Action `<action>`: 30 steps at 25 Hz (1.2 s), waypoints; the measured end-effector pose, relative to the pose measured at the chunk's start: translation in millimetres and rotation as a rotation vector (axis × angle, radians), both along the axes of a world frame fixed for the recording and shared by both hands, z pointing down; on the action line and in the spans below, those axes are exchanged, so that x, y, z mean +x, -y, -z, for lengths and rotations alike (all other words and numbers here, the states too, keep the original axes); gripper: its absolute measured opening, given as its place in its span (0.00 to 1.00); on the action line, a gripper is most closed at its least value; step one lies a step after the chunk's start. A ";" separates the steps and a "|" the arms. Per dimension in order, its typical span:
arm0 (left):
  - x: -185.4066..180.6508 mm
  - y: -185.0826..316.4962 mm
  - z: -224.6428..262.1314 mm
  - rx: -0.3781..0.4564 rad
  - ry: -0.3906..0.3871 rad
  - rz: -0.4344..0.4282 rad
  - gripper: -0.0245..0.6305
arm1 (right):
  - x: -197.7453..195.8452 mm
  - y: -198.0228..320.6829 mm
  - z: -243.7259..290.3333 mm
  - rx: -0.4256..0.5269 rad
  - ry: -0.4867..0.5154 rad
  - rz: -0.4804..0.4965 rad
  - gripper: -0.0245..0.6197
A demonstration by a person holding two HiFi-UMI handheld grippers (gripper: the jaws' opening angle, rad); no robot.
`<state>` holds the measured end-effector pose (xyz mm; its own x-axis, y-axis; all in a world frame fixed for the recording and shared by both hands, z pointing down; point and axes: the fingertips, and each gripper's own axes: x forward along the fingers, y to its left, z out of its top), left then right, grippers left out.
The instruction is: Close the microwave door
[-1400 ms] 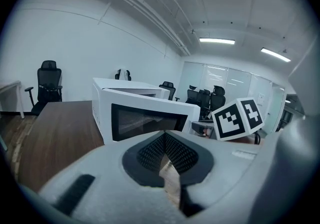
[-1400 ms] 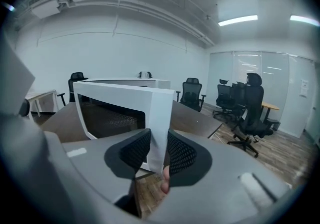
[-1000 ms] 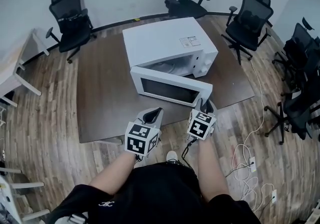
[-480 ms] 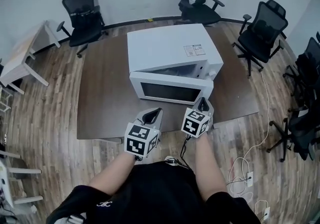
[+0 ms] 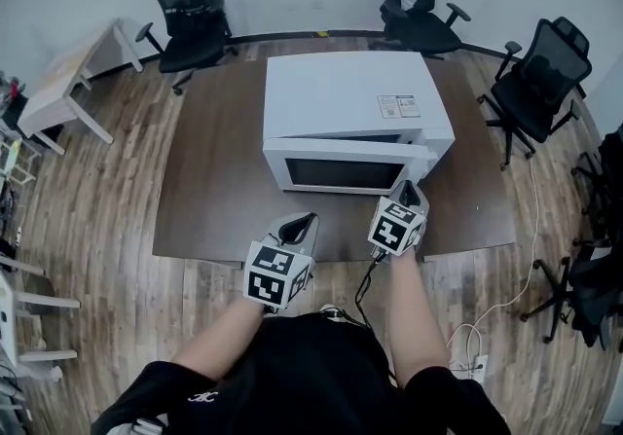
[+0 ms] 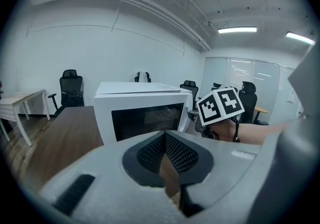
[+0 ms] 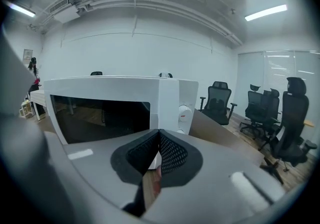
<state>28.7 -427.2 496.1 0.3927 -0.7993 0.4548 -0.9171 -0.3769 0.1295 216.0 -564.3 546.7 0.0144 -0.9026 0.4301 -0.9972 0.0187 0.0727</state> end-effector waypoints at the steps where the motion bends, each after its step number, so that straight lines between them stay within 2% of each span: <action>1: -1.5 1.8 -1.1 -0.003 0.002 0.009 0.05 | 0.5 5.8 -0.2 0.000 0.001 0.004 0.05; 9: -15.6 13.7 -8.5 -0.023 0.007 0.074 0.05 | -4.8 48.1 -0.6 0.012 0.009 0.039 0.05; 14: -18.8 14.5 -9.4 -0.028 0.001 0.093 0.05 | -4.8 47.6 0.3 0.042 -0.035 0.038 0.04; 16: -17.5 15.0 -9.4 -0.024 -0.002 0.093 0.05 | -6.2 46.5 1.8 0.042 -0.005 0.051 0.04; 21: -11.6 11.5 -9.2 -0.012 -0.007 0.085 0.05 | -23.0 22.7 17.3 0.078 0.018 0.126 0.04; 27: -2.6 3.0 -0.9 0.020 -0.017 0.074 0.05 | -43.8 -25.0 43.1 0.108 0.161 0.230 0.04; 30: -1.6 0.4 6.2 0.045 -0.021 0.074 0.05 | -53.1 -45.4 67.8 0.156 0.195 0.261 0.04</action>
